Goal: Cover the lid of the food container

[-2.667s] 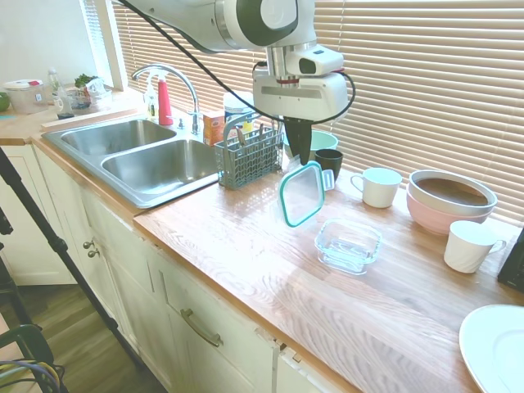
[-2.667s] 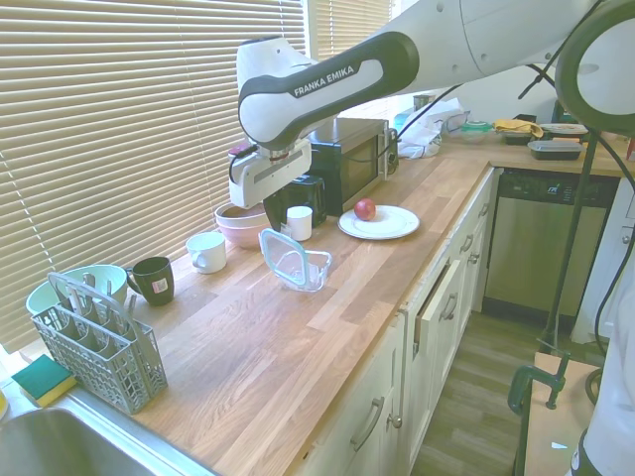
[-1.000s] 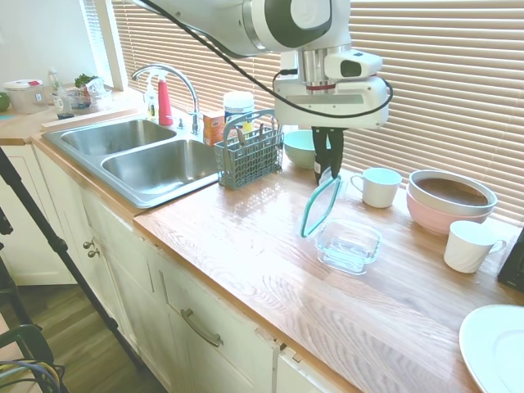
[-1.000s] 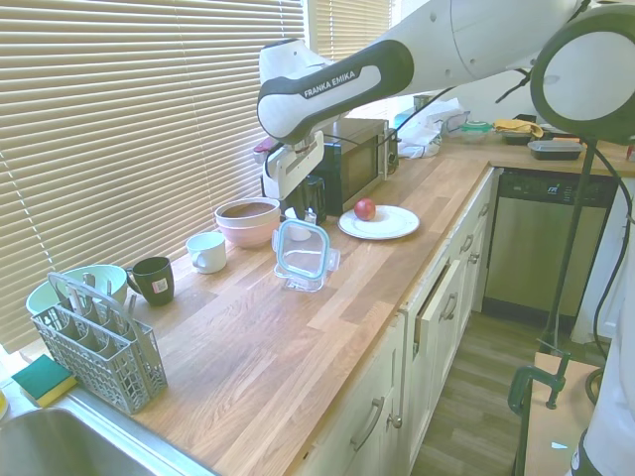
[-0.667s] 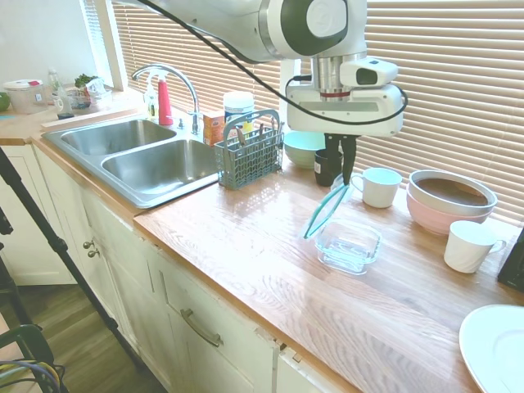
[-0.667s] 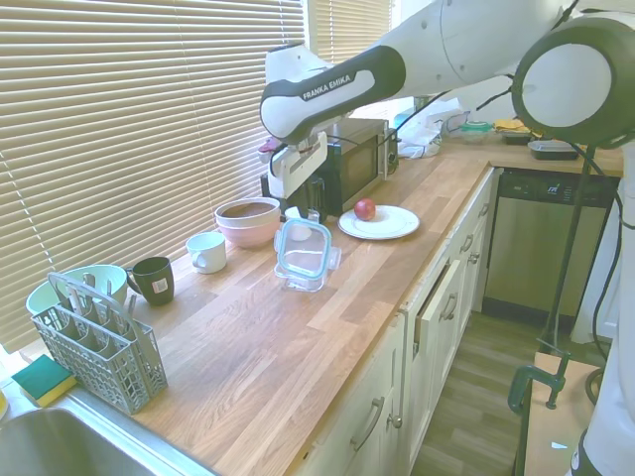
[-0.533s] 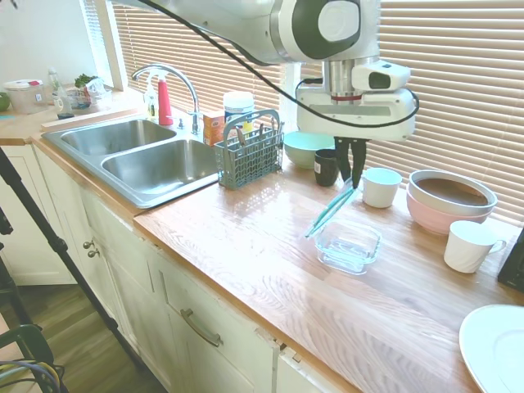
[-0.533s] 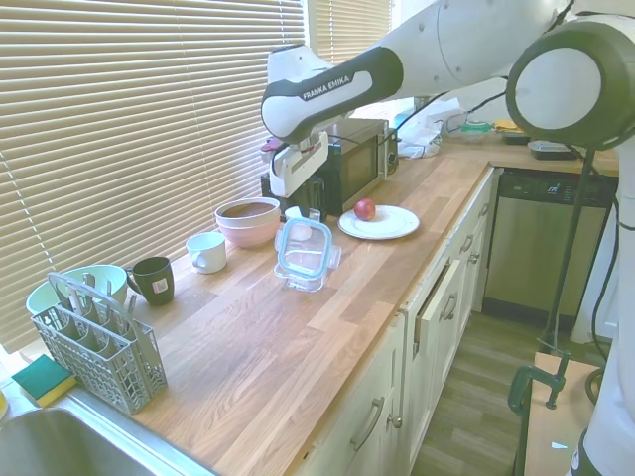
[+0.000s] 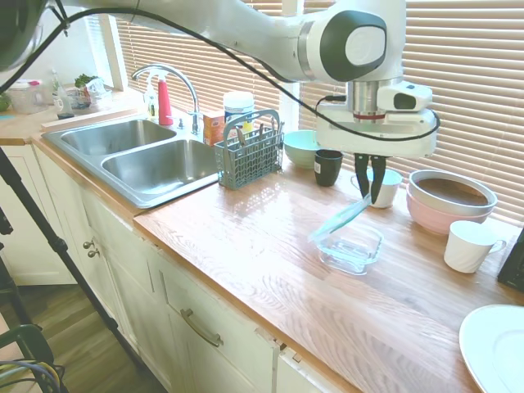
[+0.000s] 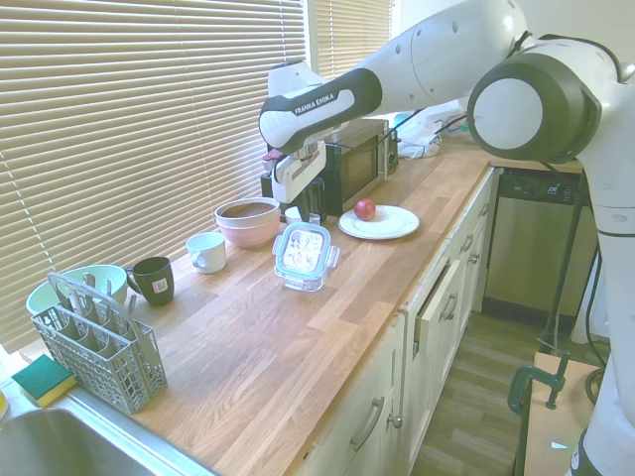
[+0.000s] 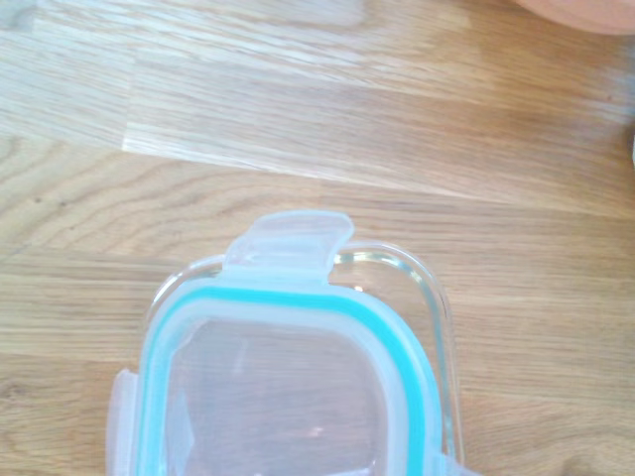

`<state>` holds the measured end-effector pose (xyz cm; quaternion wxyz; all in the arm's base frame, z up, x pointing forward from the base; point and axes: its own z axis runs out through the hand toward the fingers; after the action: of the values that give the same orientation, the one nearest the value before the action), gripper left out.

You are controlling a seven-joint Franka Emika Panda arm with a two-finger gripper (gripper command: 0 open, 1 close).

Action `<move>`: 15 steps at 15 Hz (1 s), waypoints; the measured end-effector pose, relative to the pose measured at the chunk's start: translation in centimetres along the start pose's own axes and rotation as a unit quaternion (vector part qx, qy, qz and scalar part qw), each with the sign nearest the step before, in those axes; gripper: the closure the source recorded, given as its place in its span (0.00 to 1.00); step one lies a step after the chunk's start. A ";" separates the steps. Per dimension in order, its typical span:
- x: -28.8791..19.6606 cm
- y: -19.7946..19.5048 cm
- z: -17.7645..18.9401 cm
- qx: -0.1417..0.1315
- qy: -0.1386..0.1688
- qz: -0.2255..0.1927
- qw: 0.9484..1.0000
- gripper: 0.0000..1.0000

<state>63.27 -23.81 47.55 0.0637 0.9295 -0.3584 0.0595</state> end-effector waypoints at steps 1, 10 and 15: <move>0.4 0.3 0.4 0.001 -0.001 -0.001 1.000 1.00; 4.1 0.7 7.3 -0.005 -0.032 0.007 0.999 1.00; 4.9 0.9 8.4 -0.005 -0.036 0.010 0.999 1.00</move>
<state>66.76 -29.05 40.10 0.0551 0.9271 -0.3699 0.0244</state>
